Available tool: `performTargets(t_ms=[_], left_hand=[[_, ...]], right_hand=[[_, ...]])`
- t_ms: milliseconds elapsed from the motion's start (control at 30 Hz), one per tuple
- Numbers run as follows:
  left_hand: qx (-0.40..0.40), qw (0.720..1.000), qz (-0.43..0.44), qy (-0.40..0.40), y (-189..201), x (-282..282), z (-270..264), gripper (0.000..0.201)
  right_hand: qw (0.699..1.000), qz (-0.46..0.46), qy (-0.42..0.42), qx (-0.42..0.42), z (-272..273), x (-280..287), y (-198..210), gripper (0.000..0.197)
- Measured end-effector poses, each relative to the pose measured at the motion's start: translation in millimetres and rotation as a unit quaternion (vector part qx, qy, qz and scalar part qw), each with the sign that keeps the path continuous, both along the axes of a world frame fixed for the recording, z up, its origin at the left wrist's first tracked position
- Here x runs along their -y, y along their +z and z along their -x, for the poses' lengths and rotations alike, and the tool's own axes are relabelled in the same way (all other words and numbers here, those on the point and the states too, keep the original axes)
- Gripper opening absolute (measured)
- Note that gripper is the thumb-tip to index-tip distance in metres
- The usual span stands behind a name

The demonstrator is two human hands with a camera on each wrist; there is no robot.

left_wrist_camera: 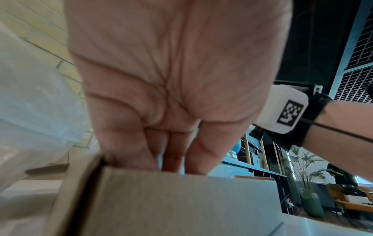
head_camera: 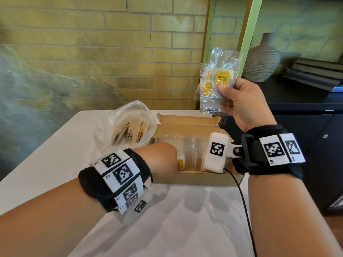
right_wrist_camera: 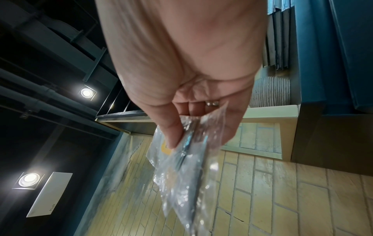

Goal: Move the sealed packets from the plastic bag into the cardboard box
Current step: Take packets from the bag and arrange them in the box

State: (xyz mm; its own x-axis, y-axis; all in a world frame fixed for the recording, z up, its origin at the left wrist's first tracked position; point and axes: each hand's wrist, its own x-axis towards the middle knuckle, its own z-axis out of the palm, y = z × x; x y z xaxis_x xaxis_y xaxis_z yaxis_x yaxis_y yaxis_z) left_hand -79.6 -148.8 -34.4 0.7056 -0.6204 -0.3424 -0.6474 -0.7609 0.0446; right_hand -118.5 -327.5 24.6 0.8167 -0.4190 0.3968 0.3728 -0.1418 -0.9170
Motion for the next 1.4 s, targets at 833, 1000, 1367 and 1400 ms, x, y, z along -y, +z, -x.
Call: performTargets(t_ms=[833, 1000, 1367, 1400], left_hand=[[-0.215, 0.746, 0.625, 0.081, 45, 0, 13, 0.014], [-0.142, 0.757, 0.629, 0.103, 46, -12, 12, 0.009], [-0.135, 0.78, 0.586, 0.172, 43, -33, 2, 0.022], [-0.138, 0.781, 0.584, 0.174, 42, -33, 3, 0.025]], right_hand=[[0.979, 0.105, 0.087, -0.151, 37, -15, -7, 0.014], [0.96, 0.197, 0.05, -0.194, 49, -9, -3, 0.005], [0.743, 0.56, 0.013, -0.365, 41, -13, -28, 0.01], [0.726, 0.568, 0.02, -0.386, 40, -14, -30, 0.018]])
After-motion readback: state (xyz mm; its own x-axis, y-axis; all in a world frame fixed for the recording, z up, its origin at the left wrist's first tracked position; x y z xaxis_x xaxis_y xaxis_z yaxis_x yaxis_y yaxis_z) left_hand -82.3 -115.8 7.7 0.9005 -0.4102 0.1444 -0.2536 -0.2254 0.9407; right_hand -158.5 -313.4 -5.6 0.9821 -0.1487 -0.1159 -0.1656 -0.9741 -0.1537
